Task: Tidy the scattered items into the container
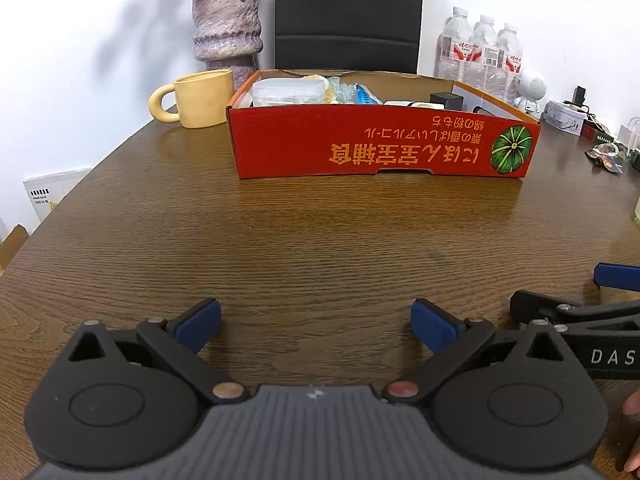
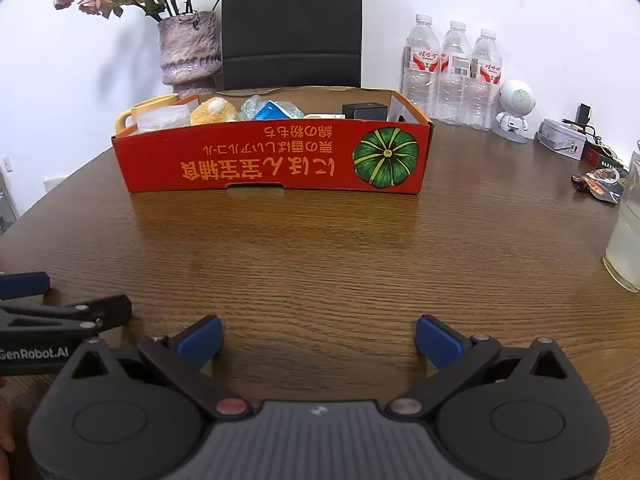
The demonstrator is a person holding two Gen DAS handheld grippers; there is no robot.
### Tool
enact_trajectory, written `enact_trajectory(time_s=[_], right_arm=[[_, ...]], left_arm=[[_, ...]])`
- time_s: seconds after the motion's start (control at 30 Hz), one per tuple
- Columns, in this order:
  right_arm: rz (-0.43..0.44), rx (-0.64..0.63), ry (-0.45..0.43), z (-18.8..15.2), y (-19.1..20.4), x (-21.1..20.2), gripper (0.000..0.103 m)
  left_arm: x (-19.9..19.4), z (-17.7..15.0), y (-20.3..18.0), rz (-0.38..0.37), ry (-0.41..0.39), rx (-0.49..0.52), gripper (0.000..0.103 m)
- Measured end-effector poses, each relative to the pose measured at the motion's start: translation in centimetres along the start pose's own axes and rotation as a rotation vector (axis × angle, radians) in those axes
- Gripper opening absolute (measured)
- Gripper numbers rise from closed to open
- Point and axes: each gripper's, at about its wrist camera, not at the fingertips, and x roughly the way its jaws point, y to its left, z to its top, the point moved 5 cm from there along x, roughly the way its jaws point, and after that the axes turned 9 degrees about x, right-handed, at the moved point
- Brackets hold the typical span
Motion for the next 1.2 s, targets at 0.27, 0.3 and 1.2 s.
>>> enact_trajectory(time_s=[0.27, 0.3, 1.2], right_arm=[[-0.003, 0.004, 0.000, 0.05, -0.04, 0.03, 0.103], [-0.003, 0.004, 0.000, 0.04, -0.04, 0.03, 0.103], [-0.002, 0.003, 0.001, 0.20, -0.10, 0.11, 0.103]], left_arm=[[-0.15, -0.07, 0.04, -0.006, -0.001, 0.001, 0.103], [-0.15, -0.07, 0.04, -0.006, -0.001, 0.001, 0.103], [-0.22, -0.08, -0.10, -0.003, 0.001, -0.001, 0.103]])
